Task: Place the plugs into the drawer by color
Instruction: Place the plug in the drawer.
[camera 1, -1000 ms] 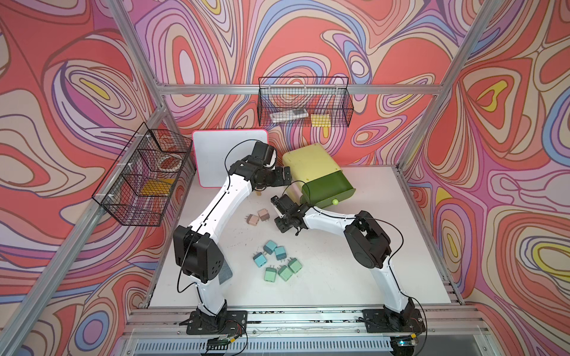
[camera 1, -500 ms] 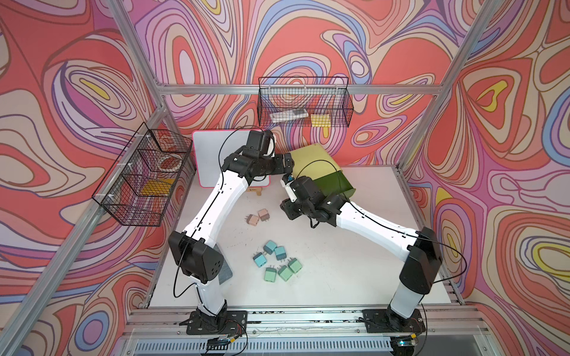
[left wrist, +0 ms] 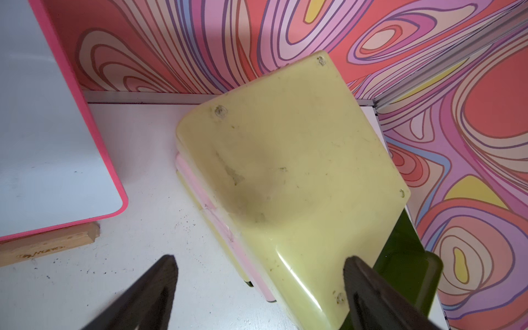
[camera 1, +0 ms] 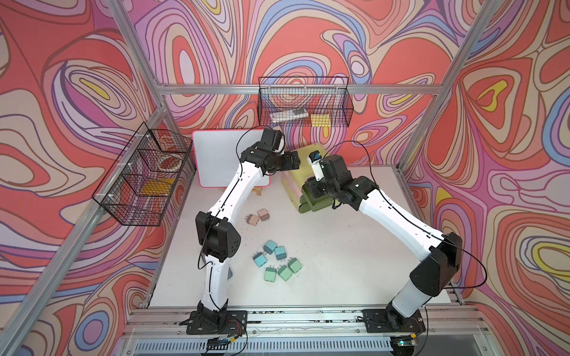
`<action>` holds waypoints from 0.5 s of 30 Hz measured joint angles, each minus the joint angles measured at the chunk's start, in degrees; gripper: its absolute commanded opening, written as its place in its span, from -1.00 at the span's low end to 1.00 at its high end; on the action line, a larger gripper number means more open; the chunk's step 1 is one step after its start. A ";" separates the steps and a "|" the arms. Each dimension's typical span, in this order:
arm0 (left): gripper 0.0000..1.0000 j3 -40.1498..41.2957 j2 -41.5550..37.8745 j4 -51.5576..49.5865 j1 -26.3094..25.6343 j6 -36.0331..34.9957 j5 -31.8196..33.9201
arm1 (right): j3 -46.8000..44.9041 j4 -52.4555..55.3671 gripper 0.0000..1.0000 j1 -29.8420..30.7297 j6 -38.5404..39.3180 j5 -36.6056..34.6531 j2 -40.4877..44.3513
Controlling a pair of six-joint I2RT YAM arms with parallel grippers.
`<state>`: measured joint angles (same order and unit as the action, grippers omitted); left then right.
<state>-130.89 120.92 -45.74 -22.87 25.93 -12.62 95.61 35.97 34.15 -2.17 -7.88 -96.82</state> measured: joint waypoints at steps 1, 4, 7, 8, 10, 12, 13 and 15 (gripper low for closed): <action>0.81 -0.44 0.50 -0.04 0.00 0.00 -0.37 | 0.00 -0.24 -0.30 -0.76 0.15 0.48 -0.22; 0.81 -1.88 1.79 0.04 0.00 0.00 -1.16 | -0.02 -0.63 -0.30 -2.08 0.68 2.32 -1.31; 0.80 -2.56 2.91 0.07 0.00 0.00 -1.70 | -0.42 -0.79 -0.29 -2.32 1.27 4.02 -2.38; 0.80 -2.56 3.26 0.04 0.00 0.00 -1.86 | -0.72 -0.79 -0.29 -2.34 1.44 4.68 -2.67; 0.79 -2.56 3.89 0.00 -0.02 0.02 -2.08 | -0.87 -0.57 -0.29 -2.36 1.53 5.55 -3.08; 0.79 -2.56 4.44 0.00 -0.02 0.02 -2.27 | -0.87 -0.61 -0.29 -2.36 1.55 6.16 -3.26; 0.78 -2.56 4.61 -0.04 -0.02 0.02 -2.32 | -0.87 -0.61 -0.28 -2.36 1.57 6.36 -3.26; 0.78 -2.56 4.81 -0.13 -0.02 0.02 -2.40 | -0.87 -0.59 -0.27 -2.45 1.55 6.49 -3.26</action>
<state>-133.45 125.73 -45.87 -22.90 25.96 -15.03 94.74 35.38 31.70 -0.62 -1.39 -100.07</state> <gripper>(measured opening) 0.894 0.448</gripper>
